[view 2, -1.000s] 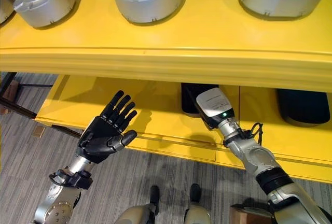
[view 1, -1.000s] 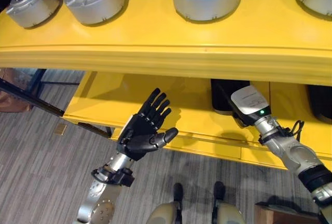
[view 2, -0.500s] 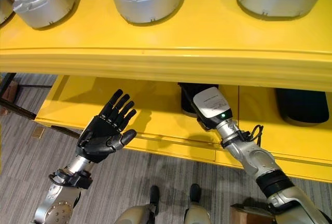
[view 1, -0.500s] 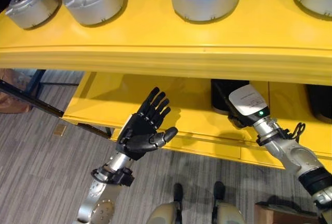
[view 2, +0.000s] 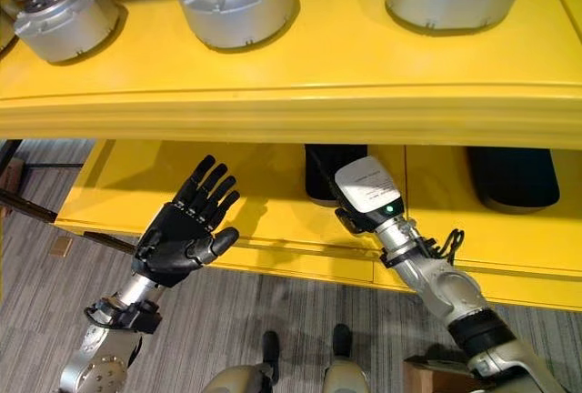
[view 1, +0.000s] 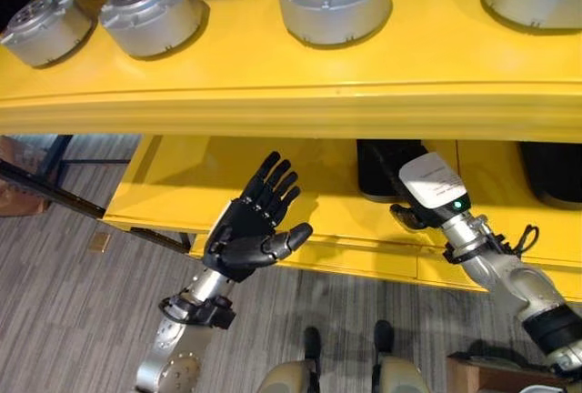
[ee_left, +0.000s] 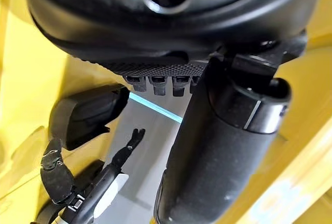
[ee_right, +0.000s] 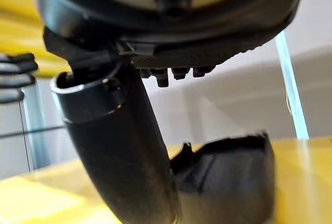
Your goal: Move parts from the plastic box to the shelf.
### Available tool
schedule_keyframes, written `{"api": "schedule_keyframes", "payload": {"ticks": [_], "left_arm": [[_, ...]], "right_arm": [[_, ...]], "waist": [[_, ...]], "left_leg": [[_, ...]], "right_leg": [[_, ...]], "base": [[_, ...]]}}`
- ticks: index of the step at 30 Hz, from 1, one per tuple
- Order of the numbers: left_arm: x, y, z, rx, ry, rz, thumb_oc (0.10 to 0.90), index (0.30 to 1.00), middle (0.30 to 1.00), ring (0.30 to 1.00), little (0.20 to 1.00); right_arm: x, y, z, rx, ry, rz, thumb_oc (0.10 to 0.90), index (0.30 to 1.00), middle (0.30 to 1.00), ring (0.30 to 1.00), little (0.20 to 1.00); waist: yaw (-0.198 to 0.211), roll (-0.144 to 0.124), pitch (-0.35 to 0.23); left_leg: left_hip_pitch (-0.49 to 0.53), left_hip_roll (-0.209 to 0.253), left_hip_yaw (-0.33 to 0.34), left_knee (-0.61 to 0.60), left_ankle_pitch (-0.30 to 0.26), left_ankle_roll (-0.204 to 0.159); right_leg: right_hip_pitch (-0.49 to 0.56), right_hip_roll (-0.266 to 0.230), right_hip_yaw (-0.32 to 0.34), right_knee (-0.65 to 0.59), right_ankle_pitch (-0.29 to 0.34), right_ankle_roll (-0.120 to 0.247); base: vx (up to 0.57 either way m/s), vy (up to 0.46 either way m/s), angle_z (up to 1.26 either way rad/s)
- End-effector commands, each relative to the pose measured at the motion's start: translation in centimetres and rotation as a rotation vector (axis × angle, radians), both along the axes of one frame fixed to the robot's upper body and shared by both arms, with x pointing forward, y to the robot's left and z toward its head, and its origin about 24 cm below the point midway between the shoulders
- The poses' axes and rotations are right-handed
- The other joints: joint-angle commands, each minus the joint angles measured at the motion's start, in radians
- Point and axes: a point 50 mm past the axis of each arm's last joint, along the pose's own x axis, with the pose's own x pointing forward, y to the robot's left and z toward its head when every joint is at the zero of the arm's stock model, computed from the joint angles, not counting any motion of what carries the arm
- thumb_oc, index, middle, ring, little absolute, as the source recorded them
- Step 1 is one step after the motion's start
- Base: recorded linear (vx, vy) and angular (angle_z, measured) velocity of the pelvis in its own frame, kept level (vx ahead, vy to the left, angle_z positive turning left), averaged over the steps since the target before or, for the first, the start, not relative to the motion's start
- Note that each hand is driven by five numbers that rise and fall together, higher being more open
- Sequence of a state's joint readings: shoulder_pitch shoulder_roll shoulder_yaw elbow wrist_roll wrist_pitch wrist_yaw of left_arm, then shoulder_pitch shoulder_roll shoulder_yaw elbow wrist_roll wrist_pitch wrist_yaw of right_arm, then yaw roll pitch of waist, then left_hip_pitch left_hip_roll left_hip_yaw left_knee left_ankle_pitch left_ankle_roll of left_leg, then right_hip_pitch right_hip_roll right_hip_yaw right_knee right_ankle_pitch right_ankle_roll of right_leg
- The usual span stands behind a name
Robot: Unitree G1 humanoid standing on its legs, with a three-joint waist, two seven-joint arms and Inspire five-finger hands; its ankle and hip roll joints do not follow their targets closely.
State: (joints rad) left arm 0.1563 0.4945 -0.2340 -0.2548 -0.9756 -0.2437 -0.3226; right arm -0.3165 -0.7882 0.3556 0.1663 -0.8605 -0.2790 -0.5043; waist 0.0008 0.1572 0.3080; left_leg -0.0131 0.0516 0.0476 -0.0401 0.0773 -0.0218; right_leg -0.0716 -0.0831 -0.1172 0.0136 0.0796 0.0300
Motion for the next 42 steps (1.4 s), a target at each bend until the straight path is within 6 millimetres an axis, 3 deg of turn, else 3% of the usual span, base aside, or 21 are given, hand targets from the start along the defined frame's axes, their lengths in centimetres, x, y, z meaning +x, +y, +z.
{"api": "schedule_keyframes", "payload": {"ticks": [1,7,14,20,29,31,36,42], "left_arm": [[-0.8,-0.9,2.9,-0.068,-0.191,-0.036,0.900,1.000,1.000,1.000,1.000],[-0.9,-0.8,3.0,-0.071,-0.194,-0.020,0.900,1.000,1.000,1.000,1.000],[-1.1,-0.6,2.9,-0.057,-0.195,-0.021,0.900,1.000,1.000,1.000,1.000],[-1.1,-0.6,3.0,-0.056,-0.198,-0.029,0.900,1.000,1.000,1.000,1.000],[-1.3,-0.4,3.1,-0.060,-0.208,-0.021,0.900,1.000,1.000,1.000,1.000],[-1.3,-0.5,3.4,-0.057,-0.222,-0.021,0.900,1.000,1.000,1.000,1.000],[-1.4,-0.8,3.4,-0.037,-0.222,-0.030,0.900,1.000,1.000,1.000,1.000],[-1.5,-1.4,3.5,0.002,-0.238,-0.095,0.900,1.000,1.000,1.000,1.000]], "right_arm": [[-0.4,2.2,4.5,0.148,-0.229,0.143,0.900,1.000,1.000,1.000,1.000],[-1.3,2.8,4.9,0.196,-0.259,0.195,0.900,1.000,1.000,1.000,1.000],[-3.1,4.2,4.6,0.261,-0.230,0.299,0.900,1.000,1.000,1.000,1.000],[-3.4,4.2,4.1,0.295,-0.196,0.310,0.900,1.000,1.000,1.000,1.000],[-6.4,5.8,4.2,0.514,-0.038,0.455,0.900,1.000,1.000,1.000,1.000],[-7.8,6.4,4.5,0.544,-0.082,0.500,0.900,1.000,1.000,1.000,1.000],[-9.1,5.2,5.5,0.741,-0.082,0.454,0.900,1.000,1.000,1.000,1.000],[-9.4,4.0,4.9,0.829,-0.097,0.323,0.900,1.000,1.000,1.000,1.000]], "waist": [[0.007,-0.035,-0.131],[0.002,-0.037,-0.135],[-0.006,-0.060,-0.152],[-0.009,-0.069,-0.160],[-0.043,-0.093,-0.168],[-0.059,-0.105,-0.171],[-0.093,-0.128,-0.186],[-0.128,-0.141,-0.196]], "left_leg": [[-0.004,0.092,-0.011,0.043,0.031,-0.064],[0.000,0.093,-0.008,0.045,0.028,-0.064],[0.016,0.092,0.000,0.036,0.017,-0.062],[0.027,0.089,0.007,0.028,0.005,-0.058],[0.053,0.075,0.038,-0.002,-0.010,-0.044],[0.063,0.068,0.051,-0.011,-0.017,-0.038],[0.085,0.046,0.083,-0.028,-0.035,-0.018],[0.098,0.013,0.136,-0.040,-0.054,0.007]], "right_leg": [[0.020,-0.061,0.014,0.077,-0.083,0.016],[0.028,-0.059,0.020,0.073,-0.084,0.017],[0.053,-0.049,0.032,0.042,-0.074,0.019],[0.065,-0.048,0.043,0.023,-0.065,0.023],[0.080,-0.049,0.088,-0.037,-0.024,0.044],[0.086,-0.051,0.109,-0.057,-0.008,0.055],[0.095,-0.062,0.148,-0.096,0.027,0.088],[0.071,-0.100,0.198,-0.101,0.064,0.137]], "base": [[0.00,0.000,0.00],[0.00,0.000,0.00],[-0.01,-0.002,-0.02],[-0.01,0.015,-0.05],[-0.04,0.054,-0.12],[-0.08,0.107,-0.06],[-0.10,0.175,-0.18],[-0.07,0.300,-0.17]]}}
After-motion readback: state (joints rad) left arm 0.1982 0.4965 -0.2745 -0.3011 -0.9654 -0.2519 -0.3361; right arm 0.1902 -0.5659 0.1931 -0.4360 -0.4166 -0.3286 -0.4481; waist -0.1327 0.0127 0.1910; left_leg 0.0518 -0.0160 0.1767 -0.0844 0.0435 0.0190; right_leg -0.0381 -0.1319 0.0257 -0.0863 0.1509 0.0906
